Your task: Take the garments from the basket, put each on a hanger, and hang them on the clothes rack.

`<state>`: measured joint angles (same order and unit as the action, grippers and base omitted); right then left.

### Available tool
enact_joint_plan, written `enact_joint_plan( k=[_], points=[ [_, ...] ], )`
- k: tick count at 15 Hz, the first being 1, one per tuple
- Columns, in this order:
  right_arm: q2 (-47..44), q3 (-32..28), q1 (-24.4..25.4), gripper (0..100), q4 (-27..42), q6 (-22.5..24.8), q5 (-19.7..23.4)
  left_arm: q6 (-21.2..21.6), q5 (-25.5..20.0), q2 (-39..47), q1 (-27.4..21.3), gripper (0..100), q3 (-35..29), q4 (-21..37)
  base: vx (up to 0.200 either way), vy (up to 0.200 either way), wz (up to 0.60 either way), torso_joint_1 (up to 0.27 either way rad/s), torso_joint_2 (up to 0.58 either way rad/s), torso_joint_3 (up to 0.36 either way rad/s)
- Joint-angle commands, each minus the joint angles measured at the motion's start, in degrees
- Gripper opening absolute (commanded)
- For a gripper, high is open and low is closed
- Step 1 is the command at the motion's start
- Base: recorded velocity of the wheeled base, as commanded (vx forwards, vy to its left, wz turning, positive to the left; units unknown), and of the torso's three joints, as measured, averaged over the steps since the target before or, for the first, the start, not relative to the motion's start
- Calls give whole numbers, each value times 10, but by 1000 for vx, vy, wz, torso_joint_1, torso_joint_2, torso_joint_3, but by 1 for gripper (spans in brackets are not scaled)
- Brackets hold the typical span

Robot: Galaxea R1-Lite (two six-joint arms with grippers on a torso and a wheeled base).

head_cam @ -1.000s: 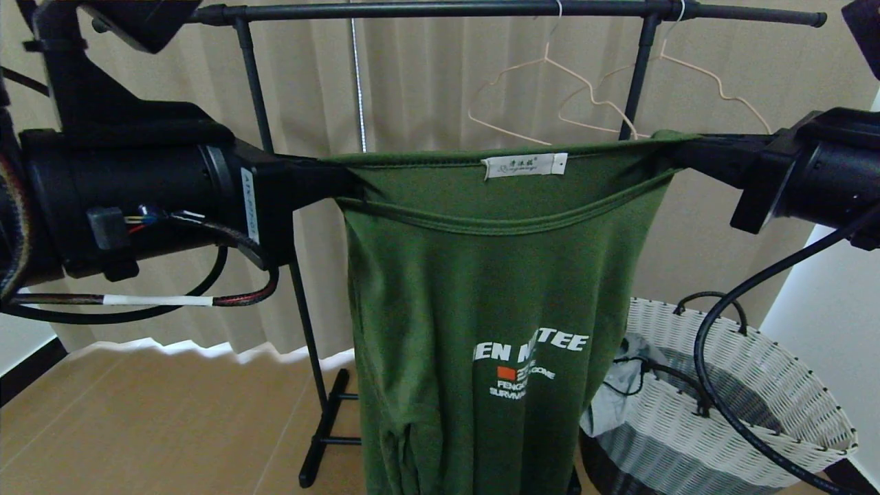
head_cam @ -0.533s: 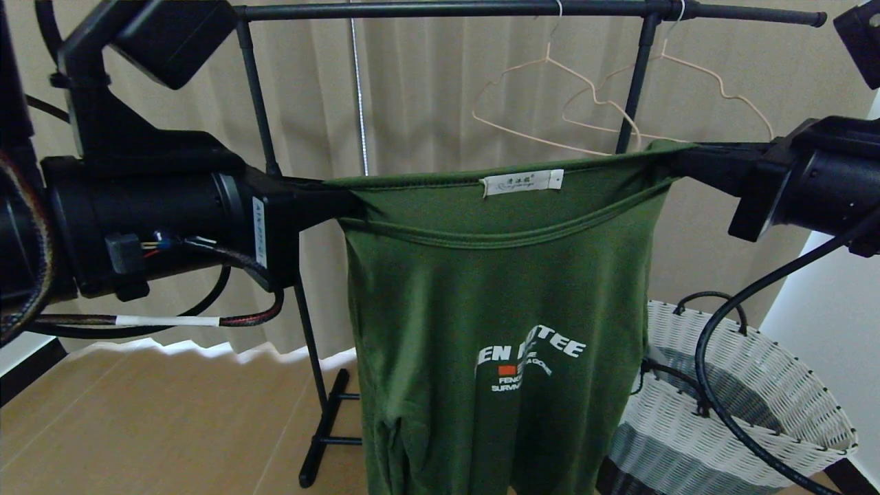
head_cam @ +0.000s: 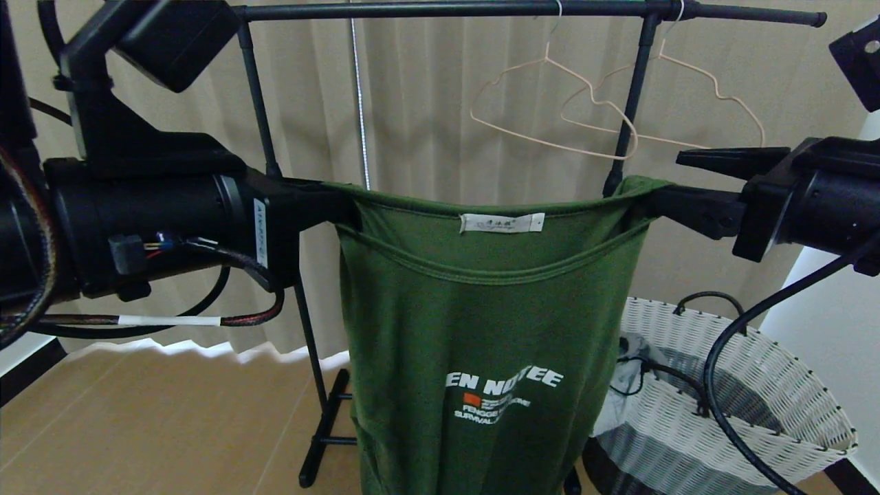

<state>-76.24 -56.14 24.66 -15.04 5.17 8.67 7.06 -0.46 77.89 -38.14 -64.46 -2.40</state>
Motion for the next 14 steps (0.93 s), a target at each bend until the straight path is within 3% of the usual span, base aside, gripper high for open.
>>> enact_joint_plan(
  k=[1, 6, 7, 14],
  points=[
    [28, 23, 0, 100, -4, -1, 3, -2, 3, 2, 4, 0, -3, -1, 0, 0, 0, 0, 0, 0],
    [75, 62, 21, 100, -3, -2, 15, -13, 55, 24, 26, 0, -2, -24, 0, 0, 0, 0, 0, 0],
    [86, 62, 21, 100, -3, -2, 37, -26, 65, 27, 28, 0, 0, -29, 0, 0, 0, 0, 0, 0],
    [135, 103, 21, 100, -3, -24, 51, -26, 73, 26, 45, 0, 7, -25, 0, 0, 0, 0, 0, 0]
  ],
)
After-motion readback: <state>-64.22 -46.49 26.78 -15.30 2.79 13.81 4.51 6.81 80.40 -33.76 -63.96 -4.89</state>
